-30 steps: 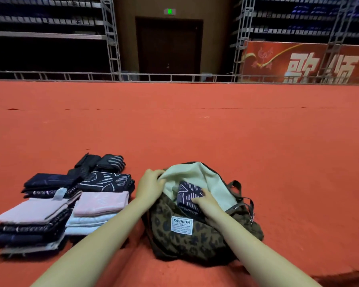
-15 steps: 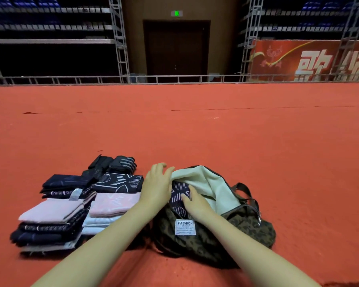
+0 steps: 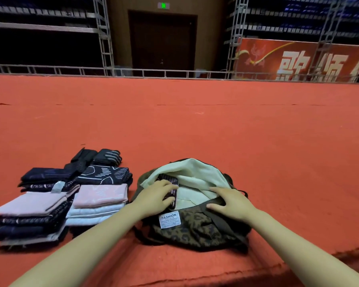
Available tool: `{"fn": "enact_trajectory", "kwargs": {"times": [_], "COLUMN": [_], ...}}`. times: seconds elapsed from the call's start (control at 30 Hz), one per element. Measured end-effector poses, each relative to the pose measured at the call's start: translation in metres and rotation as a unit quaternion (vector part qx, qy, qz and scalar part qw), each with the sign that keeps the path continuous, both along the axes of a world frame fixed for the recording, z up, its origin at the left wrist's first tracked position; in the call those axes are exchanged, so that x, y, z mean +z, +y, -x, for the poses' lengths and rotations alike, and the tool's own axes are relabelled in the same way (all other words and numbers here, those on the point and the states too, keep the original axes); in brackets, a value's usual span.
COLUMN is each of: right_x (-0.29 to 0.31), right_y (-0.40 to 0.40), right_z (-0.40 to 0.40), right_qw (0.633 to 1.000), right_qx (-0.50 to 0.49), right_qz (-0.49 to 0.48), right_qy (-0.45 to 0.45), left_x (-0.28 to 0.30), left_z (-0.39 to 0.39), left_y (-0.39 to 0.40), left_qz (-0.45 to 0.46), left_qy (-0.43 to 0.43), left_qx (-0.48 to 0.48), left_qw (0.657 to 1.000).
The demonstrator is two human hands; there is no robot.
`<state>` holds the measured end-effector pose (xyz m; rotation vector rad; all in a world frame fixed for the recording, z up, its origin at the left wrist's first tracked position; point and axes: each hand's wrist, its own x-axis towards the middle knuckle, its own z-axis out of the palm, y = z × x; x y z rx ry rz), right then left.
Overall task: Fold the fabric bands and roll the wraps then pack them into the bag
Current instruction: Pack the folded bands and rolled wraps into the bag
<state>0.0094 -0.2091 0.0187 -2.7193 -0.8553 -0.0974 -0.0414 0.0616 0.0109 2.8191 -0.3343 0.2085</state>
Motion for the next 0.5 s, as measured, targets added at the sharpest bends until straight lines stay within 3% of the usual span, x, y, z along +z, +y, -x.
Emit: {"fn": "enact_trajectory", "kwargs": {"times": [0.1, 0.27, 0.4, 0.5], "right_x": [0.011, 0.033, 0.054, 0.064], "right_y": [0.019, 0.082, 0.158, 0.212], "right_z": [0.014, 0.036, 0.061, 0.075], "right_qw": [0.999, 0.982, 0.958, 0.95], "right_qx": [0.017, 0.054, 0.114, 0.164], "right_qz": [-0.041, -0.171, -0.251, -0.255], "right_qy": [0.027, 0.055, 0.074, 0.077], "left_x": [0.02, 0.058, 0.073, 0.072], "left_z": [0.016, 0.052, 0.082, 0.107], "left_y": [0.01, 0.046, 0.094, 0.133], "left_qz": [0.08, 0.122, 0.115, 0.093], "left_qy": [-0.063, -0.135, -0.171, -0.174], "left_qx": [0.006, 0.052, 0.135, 0.197], "left_qw": [0.995, 0.982, 0.969, 0.96]}}
